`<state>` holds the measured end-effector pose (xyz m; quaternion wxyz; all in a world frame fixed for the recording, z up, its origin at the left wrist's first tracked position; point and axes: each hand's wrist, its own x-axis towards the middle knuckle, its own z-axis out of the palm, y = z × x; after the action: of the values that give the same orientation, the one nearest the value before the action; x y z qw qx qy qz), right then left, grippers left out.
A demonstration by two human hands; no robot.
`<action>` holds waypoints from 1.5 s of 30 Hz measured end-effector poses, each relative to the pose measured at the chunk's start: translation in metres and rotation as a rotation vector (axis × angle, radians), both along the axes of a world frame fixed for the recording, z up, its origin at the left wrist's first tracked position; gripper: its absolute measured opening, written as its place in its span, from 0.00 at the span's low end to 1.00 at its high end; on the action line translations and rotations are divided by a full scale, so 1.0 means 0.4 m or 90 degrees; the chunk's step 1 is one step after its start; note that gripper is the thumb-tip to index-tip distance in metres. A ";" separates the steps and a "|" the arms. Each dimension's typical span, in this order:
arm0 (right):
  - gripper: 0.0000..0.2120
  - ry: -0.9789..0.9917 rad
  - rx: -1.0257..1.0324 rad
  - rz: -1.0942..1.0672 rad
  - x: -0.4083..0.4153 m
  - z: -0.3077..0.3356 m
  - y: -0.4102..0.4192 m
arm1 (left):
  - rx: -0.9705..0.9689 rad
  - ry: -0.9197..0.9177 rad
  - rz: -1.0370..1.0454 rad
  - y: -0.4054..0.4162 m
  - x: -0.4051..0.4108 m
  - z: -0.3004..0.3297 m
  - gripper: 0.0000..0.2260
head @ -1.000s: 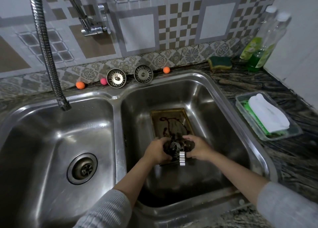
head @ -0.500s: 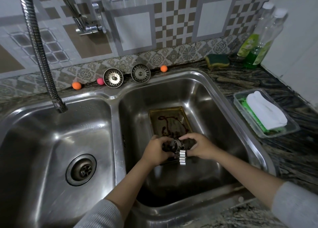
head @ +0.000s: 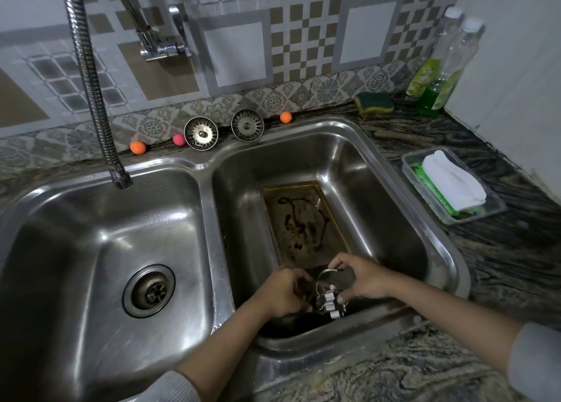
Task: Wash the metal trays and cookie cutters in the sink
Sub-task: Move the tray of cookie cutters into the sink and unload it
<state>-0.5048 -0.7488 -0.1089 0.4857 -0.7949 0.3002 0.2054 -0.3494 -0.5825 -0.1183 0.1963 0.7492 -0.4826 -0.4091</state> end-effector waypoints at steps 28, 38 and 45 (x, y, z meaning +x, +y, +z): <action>0.22 -0.035 -0.069 -0.223 0.125 -0.041 -0.110 | 0.034 0.012 0.402 -0.117 0.045 -0.018 0.23; 0.13 -0.123 0.026 -0.355 0.130 -0.011 -0.136 | -0.023 -0.108 0.535 -0.170 -0.006 0.022 0.18; 0.09 -0.236 0.039 -0.346 0.077 0.061 -0.151 | -0.143 -0.060 0.614 -0.141 -0.014 0.051 0.13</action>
<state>-0.4740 -0.8094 -0.0846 0.5925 -0.6948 0.4015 -0.0710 -0.3552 -0.6388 -0.0980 0.4206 0.8790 -0.1308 -0.1826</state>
